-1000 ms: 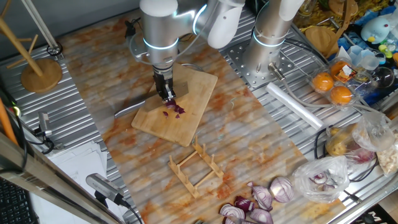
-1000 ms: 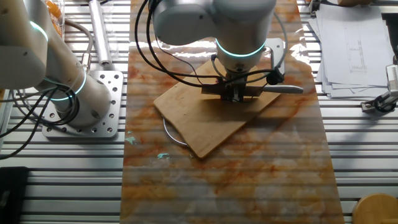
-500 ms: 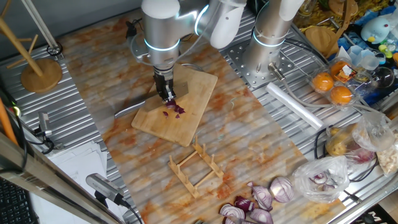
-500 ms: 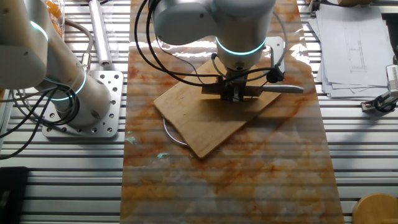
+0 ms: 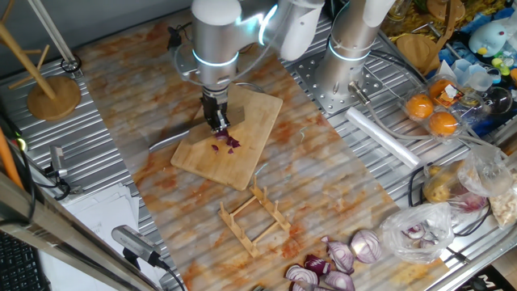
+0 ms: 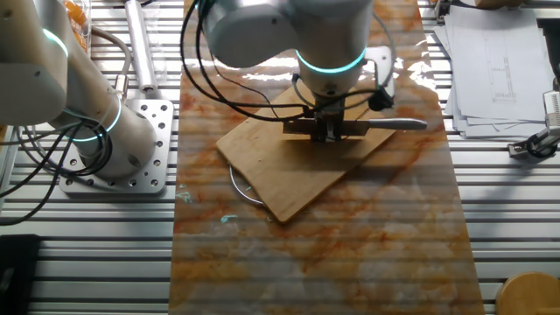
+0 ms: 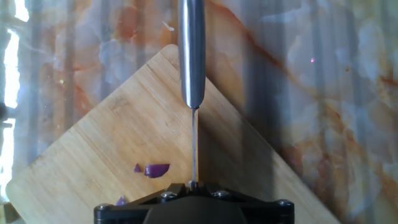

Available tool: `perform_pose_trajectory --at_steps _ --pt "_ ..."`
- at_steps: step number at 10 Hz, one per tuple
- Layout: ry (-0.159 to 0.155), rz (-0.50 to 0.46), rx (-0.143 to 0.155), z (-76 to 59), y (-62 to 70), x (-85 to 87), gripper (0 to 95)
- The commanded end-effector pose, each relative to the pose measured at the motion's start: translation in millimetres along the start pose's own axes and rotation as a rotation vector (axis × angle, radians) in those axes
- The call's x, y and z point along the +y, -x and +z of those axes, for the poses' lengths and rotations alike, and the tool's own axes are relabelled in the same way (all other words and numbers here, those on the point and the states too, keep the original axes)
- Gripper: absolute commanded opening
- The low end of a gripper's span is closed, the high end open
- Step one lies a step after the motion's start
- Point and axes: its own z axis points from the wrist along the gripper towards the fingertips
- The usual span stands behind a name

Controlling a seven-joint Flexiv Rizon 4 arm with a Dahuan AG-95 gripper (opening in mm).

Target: Chop the onions

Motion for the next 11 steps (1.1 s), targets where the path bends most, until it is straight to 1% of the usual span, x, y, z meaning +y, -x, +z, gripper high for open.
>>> perform_pose_trajectory --at_steps 1,2,3,4,5,6,7,8,9,10,11 --pt "-0.02 -0.001 -0.025 39.6 -0.7 -2.4 0.0" --pt "-0.034 -0.018 -0.02 37.8 -4.5 -4.1 0.0" --pt "-0.03 -0.018 -0.015 30.8 -5.6 -5.2 0.0" --pt "-0.025 -0.015 -0.017 26.6 -5.6 -4.9 0.0" --pt "-0.014 -0.01 -0.018 22.2 -3.9 -3.8 0.0" --pt "-0.018 -0.009 -0.016 24.3 -3.3 -2.8 0.0" --pt "-0.021 -0.01 -0.016 30.4 -3.5 -2.8 0.0" --pt "-0.032 -0.014 -0.017 33.1 -3.6 -3.0 0.0" --pt "-0.053 -0.028 -0.026 36.5 -5.3 -3.9 0.0" --pt "-0.051 -0.032 -0.032 36.1 -8.3 -4.7 0.0" --pt "-0.05 -0.037 -0.027 30.1 -10.7 -6.1 0.0"
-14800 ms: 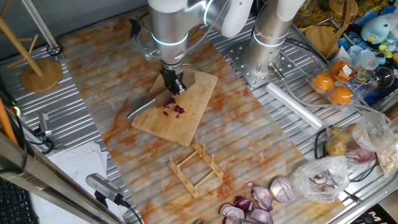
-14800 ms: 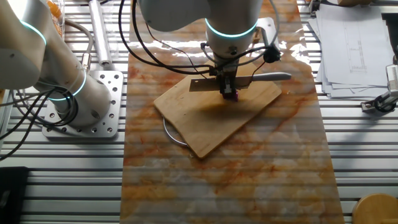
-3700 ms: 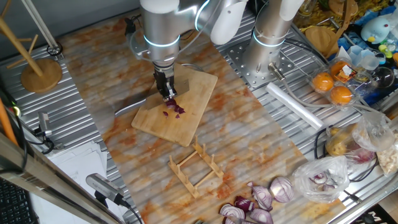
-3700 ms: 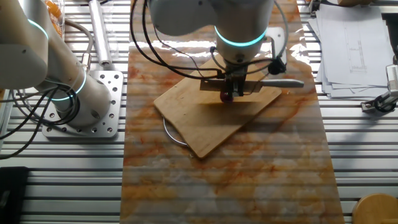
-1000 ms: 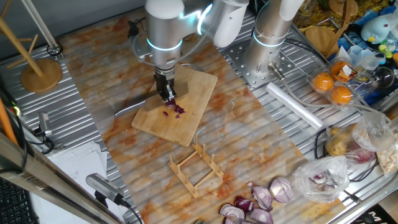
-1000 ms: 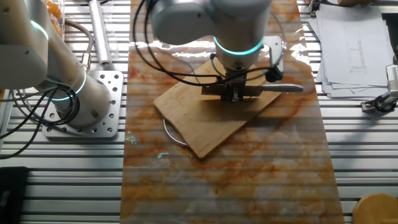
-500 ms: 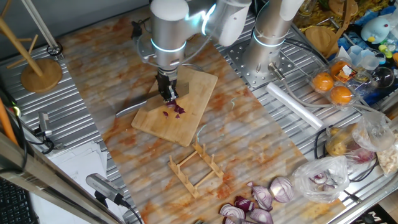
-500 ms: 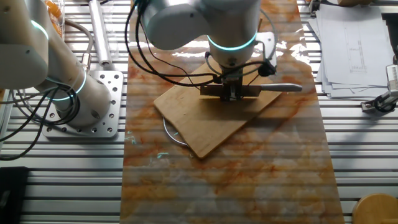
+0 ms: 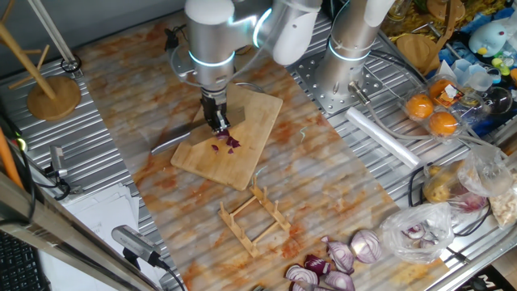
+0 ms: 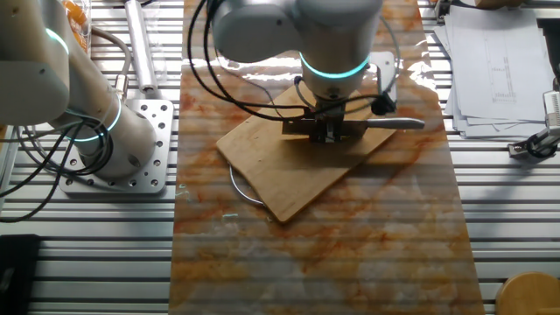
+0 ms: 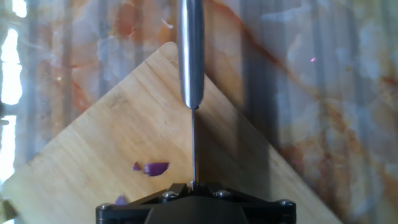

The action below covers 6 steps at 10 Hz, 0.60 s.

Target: Chop the onions

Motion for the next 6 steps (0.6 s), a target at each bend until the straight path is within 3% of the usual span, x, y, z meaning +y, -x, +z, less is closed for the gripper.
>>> perform_pose_trajectory --at_steps 1,3,6 --pt "-0.006 -0.022 -0.003 19.8 -6.8 -5.5 0.0" --pt "0.014 -0.006 0.0 16.5 -4.2 -3.5 0.0" --pt "-0.011 -0.017 0.002 20.1 -5.0 -3.5 0.0"
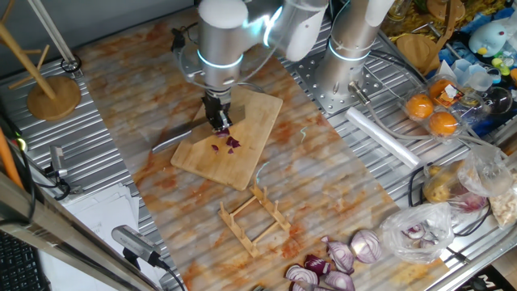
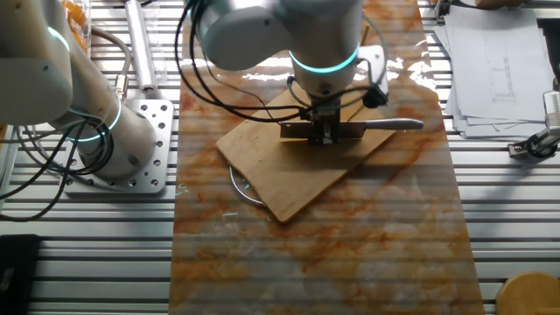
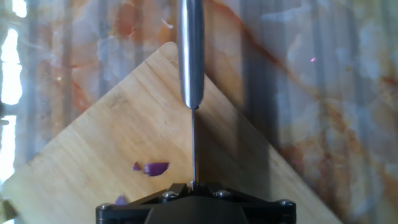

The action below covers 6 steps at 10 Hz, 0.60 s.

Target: Chop the onions

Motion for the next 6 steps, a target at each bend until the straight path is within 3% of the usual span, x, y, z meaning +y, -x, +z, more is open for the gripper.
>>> perform_pose_trajectory --at_steps 1,3,5,6 --pt "-0.04 -0.005 -0.009 21.2 -1.2 -2.3 0.0" --pt "-0.036 -0.006 -0.002 15.7 -3.6 -3.5 0.0" --pt "-0.012 0.019 0.002 -4.8 -4.7 -1.8 0.0" --pt "-0.01 0.025 0.001 -7.7 -5.1 -1.3 0.0"
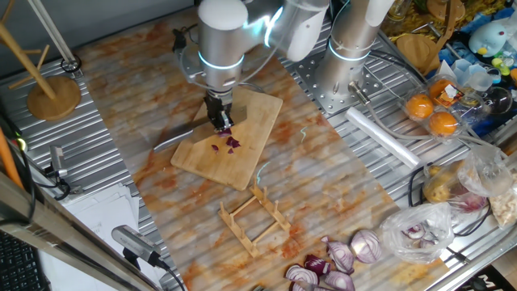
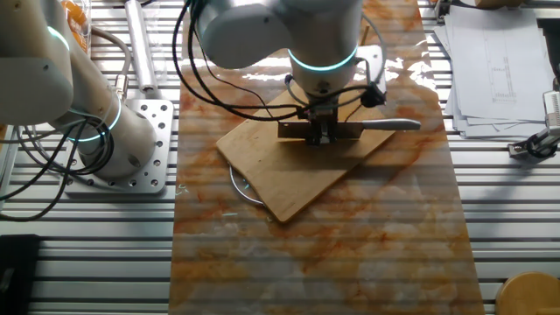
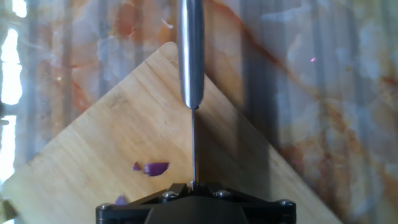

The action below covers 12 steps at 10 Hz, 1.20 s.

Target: Chop the onions

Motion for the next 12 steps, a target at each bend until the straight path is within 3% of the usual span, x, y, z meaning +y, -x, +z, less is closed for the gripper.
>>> perform_pose_trajectory --at_steps 1,8,12 --pt "0.028 0.038 0.015 -7.0 -3.0 4.5 0.0" --pt "0.03 0.035 0.015 -14.1 -5.3 5.2 0.0" --pt "0.022 0.031 -0.001 3.8 -3.3 3.3 0.0"
